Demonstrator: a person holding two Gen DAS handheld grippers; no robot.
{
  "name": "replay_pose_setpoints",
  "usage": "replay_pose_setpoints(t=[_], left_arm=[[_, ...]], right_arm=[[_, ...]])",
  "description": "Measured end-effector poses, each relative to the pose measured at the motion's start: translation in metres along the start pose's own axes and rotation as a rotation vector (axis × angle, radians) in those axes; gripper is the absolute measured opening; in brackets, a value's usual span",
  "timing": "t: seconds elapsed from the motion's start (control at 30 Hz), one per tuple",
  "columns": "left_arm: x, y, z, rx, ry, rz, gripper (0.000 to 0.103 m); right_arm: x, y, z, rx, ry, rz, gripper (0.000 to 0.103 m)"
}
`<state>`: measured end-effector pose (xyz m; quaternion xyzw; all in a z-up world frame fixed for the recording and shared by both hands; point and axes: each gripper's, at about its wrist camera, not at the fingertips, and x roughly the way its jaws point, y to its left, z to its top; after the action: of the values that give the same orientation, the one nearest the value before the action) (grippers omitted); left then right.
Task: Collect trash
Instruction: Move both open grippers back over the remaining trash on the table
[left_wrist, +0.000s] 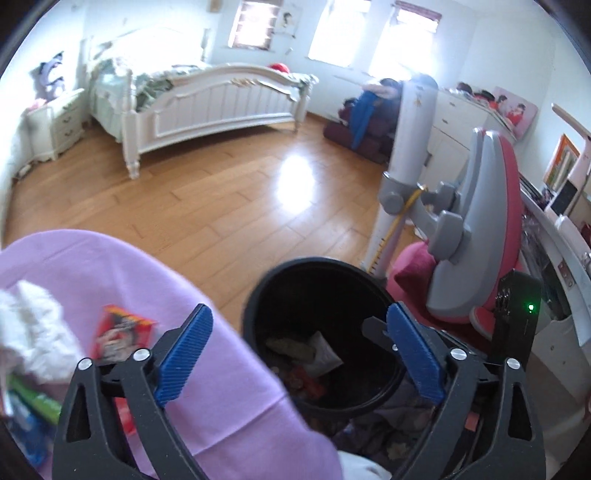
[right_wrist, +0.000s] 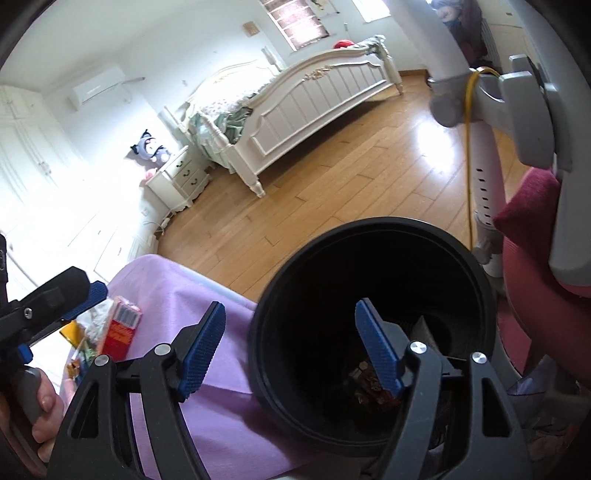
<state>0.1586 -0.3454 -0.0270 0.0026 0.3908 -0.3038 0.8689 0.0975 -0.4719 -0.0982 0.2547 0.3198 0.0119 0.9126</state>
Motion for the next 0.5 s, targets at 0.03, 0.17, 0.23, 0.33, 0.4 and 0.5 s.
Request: replay_pose_setpoints(t=[0.03,0.17,0.23,0.33,0.4,0.5], left_arm=[[-0.011,0.007,-0.002,-0.012,-0.016,0.019,0.096],[-0.065,0.049,-0.018,-0.099,-0.065,0.095,0.096],[-0.096,0.073,-0.03,-0.134,-0.094,0.126,0.096],[-0.136,0.112,-0.055,-0.192,-0.115,0.254,0.096],[-0.159,0.137,-0.073,-0.239,-0.103,0.335,0.096],[-0.188,0.173,-0.103,-0.302,-0.084,0.418,0.096]], right_arm=[[-0.001,0.007,-0.001,-0.012,0.001,0.011,0.072],[-0.004,0.044,-0.003,-0.072,0.012,0.056,0.072],[-0.006,0.062,-0.006,-0.107,0.01,0.074,0.072],[-0.003,0.093,-0.011,-0.17,0.036,0.1,0.072],[-0.001,0.114,-0.015,-0.218,0.056,0.12,0.072],[0.002,0.15,-0.024,-0.299,0.078,0.159,0.072]])
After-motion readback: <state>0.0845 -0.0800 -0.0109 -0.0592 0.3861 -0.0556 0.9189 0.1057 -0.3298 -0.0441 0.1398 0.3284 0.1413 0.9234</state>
